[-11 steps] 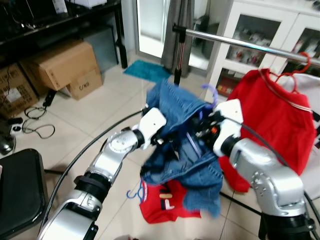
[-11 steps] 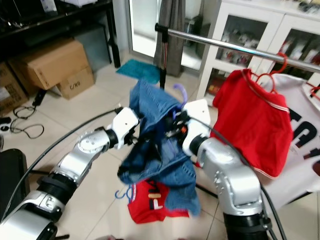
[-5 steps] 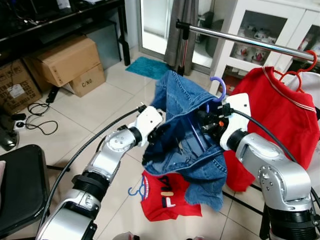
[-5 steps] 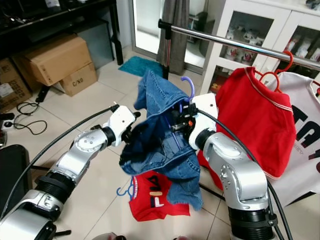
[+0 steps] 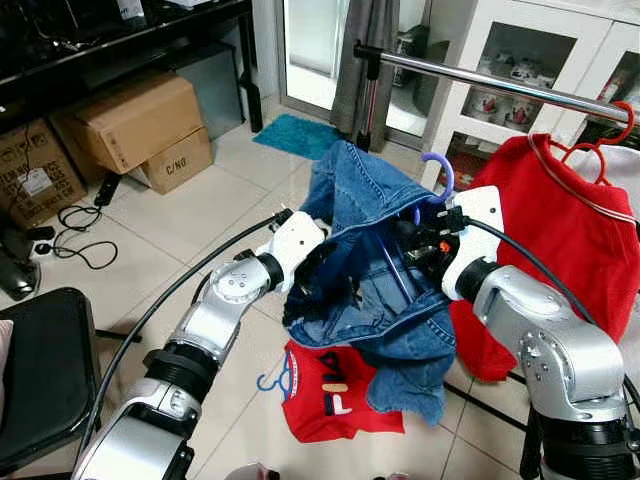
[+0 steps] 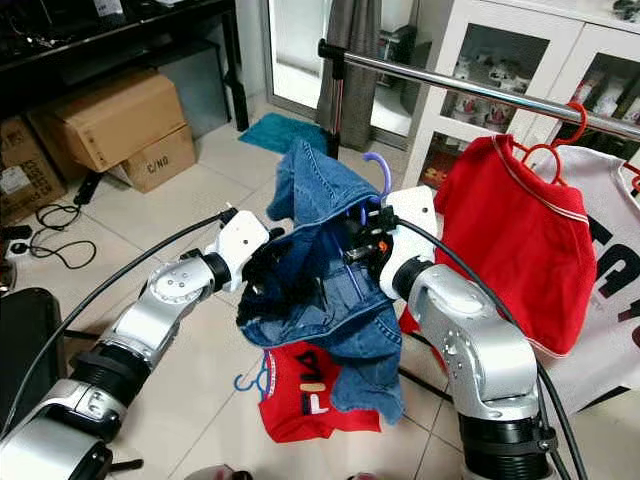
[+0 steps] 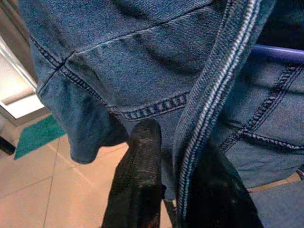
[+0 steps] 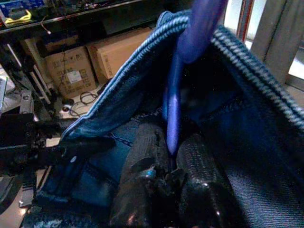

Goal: Hang hanger

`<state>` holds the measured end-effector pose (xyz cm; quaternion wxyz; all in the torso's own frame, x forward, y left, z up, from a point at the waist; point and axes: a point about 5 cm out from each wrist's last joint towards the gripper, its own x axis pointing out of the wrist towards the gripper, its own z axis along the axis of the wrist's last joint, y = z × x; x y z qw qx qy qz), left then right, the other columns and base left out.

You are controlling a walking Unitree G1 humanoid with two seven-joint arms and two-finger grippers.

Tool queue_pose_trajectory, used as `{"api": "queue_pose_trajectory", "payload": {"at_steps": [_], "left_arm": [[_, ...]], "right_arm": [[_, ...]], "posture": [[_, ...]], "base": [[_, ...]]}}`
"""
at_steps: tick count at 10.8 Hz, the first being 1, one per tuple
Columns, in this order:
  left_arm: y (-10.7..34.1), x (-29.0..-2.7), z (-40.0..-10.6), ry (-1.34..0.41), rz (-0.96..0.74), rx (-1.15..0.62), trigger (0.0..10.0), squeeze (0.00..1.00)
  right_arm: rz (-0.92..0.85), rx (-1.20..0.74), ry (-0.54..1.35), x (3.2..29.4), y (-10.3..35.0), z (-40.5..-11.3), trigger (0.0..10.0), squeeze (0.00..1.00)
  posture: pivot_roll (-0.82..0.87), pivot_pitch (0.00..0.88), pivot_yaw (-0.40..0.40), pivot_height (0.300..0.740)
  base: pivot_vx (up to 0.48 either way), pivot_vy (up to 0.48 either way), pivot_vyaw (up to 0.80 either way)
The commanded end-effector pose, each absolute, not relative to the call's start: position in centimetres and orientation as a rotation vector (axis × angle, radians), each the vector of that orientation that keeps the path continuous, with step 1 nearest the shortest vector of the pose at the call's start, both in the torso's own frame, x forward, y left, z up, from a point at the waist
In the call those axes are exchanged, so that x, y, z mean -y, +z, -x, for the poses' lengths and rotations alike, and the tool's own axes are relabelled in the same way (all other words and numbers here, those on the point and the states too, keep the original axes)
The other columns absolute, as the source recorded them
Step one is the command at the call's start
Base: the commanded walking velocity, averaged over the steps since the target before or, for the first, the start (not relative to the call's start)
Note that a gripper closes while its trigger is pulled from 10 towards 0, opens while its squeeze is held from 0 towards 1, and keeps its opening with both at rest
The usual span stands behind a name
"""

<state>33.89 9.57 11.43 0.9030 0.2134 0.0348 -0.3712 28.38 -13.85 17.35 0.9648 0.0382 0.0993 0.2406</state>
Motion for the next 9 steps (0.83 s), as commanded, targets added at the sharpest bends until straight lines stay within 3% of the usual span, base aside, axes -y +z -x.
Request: {"api": "queue_pose_trajectory", "payload": {"at_steps": [1,6,9], "left_arm": [[11.9,-9.8,-34.2,-0.756,-0.423,-0.056,0.0,0.00],[12.2,-10.5,-34.6,-0.723,-0.411,-0.055,0.0,0.00],[14.8,-12.0,-35.5,-0.719,-0.441,0.003,0.0,0.00]], "right_arm": [[-0.080,-0.180,0.490,14.2,17.9,-28.4,0.0,0.00],[-0.074,-0.182,0.493,14.2,17.7,-28.4,0.0,0.00],[0.010,-0.225,0.541,14.0,16.4,-28.0,0.0,0.00]], "posture": [[-0.09,0.000,-0.008,0.740],[-0.09,0.000,-0.003,0.740],[-0.08,0.000,0.004,0.740]], "base": [[0.000,0.000,0.00],[0.000,0.000,0.00],[0.000,0.000,0.00]]}}
